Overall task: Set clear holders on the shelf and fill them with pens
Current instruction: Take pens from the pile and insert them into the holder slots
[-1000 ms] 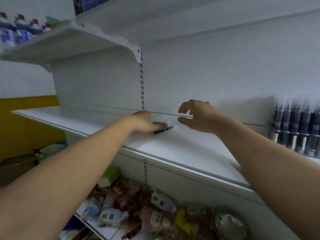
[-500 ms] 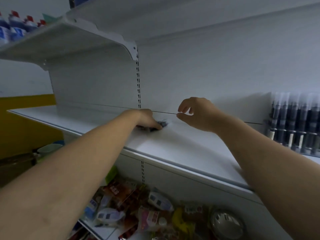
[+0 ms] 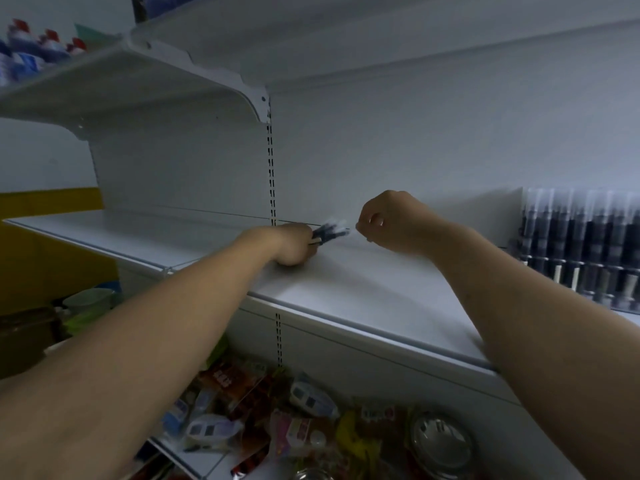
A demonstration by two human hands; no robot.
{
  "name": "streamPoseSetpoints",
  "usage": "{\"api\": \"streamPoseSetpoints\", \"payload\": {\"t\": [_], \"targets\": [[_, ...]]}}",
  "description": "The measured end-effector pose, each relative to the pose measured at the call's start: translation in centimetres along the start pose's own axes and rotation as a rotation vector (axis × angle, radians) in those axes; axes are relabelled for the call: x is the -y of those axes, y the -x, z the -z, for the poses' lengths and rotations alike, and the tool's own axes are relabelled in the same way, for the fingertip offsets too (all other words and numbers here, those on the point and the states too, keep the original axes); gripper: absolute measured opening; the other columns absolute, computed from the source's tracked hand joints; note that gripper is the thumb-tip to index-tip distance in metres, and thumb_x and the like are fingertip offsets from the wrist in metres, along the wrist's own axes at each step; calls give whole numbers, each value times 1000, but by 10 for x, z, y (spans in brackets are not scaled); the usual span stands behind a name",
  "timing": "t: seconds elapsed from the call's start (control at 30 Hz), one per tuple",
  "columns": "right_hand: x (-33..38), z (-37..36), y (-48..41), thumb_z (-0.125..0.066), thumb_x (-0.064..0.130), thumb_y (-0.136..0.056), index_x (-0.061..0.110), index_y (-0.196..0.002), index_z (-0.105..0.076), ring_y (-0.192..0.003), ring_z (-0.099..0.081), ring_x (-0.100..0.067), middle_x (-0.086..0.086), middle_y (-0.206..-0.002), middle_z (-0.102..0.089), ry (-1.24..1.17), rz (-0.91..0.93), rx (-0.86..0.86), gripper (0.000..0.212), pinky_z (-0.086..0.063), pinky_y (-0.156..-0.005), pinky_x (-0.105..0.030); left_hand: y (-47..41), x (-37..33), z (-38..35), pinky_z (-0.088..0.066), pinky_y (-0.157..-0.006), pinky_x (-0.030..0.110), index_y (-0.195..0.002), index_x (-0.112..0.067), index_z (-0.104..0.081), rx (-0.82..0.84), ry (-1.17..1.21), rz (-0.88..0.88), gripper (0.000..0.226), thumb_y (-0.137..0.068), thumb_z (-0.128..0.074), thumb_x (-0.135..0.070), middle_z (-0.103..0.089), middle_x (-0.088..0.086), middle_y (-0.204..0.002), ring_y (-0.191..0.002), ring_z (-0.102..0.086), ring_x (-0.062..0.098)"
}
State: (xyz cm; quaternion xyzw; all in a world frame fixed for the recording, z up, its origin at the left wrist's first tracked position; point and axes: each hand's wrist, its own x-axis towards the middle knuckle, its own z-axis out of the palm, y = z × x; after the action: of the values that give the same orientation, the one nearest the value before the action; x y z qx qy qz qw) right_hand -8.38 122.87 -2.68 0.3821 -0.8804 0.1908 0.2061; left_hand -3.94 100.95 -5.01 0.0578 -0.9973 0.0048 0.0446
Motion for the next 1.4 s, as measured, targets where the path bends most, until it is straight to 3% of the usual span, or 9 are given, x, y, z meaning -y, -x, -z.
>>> {"api": "streamPoseSetpoints", "payload": {"t": [0.07, 0.13, 0.23, 0.33, 0.47, 0.6, 0.9, 1.23, 1.4], "targets": [[2, 15, 2, -62, 26, -96, 21, -82, -75, -68, -70, -16, 5, -77, -77, -27, -47, 28, 21, -62, -76, -37, 5, 3, 2, -42, -63, 31, -89, -13, -58, -29, 226, -33, 40, -111, -39, -40, -67, 3, -87, -70, -58, 20], [0, 32, 8, -62, 24, -96, 18, -79, -74, -57, -71, -14, 7, -71, -77, -63, -99, 77, 22, -60, -71, -30, 16, -4, 2, -47, -64, 29, -97, -15, -56, -41, 509, -89, 34, -112, -40, -41, -65, 0, -85, -68, -62, 17], [-10, 63, 29, -65, 26, -98, 18, -79, -75, -55, -73, -16, 8, -72, -78, -78, -132, 115, 23, -56, -71, -27, 34, -32, 5, -51, -63, 33, -117, -16, -54, 1, 918, -182, 27, -111, -44, -39, -58, -1, -80, -70, -64, 17], [-28, 101, 65, -66, 30, -101, 15, -85, -77, -59, -74, -18, 4, -75, -79, -135, -171, 79, 24, -54, -58, -27, 45, -76, 10, -40, -52, 28, -119, -15, -55, 51, 1097, -306, 24, -110, -49, -38, -51, -7, -72, -62, -50, 14], [-59, 144, 119, -67, 40, -98, 5, -97, -76, -65, -70, -24, -10, -84, -79, -483, -276, -73, 36, -49, -53, -32, 47, -149, 20, -28, -48, 24, -114, -14, -53, 14, 1169, -476, 18, -111, -50, -32, -47, -7, -71, -57, -42, 12], [-88, 176, 159, -71, 25, -97, 2, -103, -76, -69, -70, -24, -19, -93, -78, -667, -330, -300, 24, -50, -62, -37, 42, -230, 31, -29, -45, 25, -105, -14, -49, -8, 1187, -596, 14, -111, -50, -27, -47, -7, -68, -53, -42, 10], [-160, 220, 204, -76, 31, -95, 3, -87, -75, -58, -66, -26, -9, -75, -76, -575, -394, -742, 29, -47, -49, -33, 33, -368, 52, -28, -44, 24, -108, -12, -49, 60, 1214, -731, 14, -111, -47, -26, -41, 0, -76, -55, -37, 12], [-195, 233, 231, -52, 8, -92, 5, -78, -65, -63, -72, -27, -10, -69, -70, -812, -524, -976, 20, -48, -49, -27, 24, -383, 28, -24, -45, 28, -102, -13, -47, 51, 1137, -833, 18, -111, -50, -28, -43, 2, -77, -63, -33, 22], [-217, 244, 252, -50, 9, -92, 6, -90, -64, -57, -68, -21, -9, -73, -70, -526, -537, -1136, 14, -44, -46, -26, 29, -373, 22, -33, -44, 24, -117, -2, -52, -39, 1093, -903, 21, -110, -50, -23, -52, 8, -88, -68, -38, 26]]}}
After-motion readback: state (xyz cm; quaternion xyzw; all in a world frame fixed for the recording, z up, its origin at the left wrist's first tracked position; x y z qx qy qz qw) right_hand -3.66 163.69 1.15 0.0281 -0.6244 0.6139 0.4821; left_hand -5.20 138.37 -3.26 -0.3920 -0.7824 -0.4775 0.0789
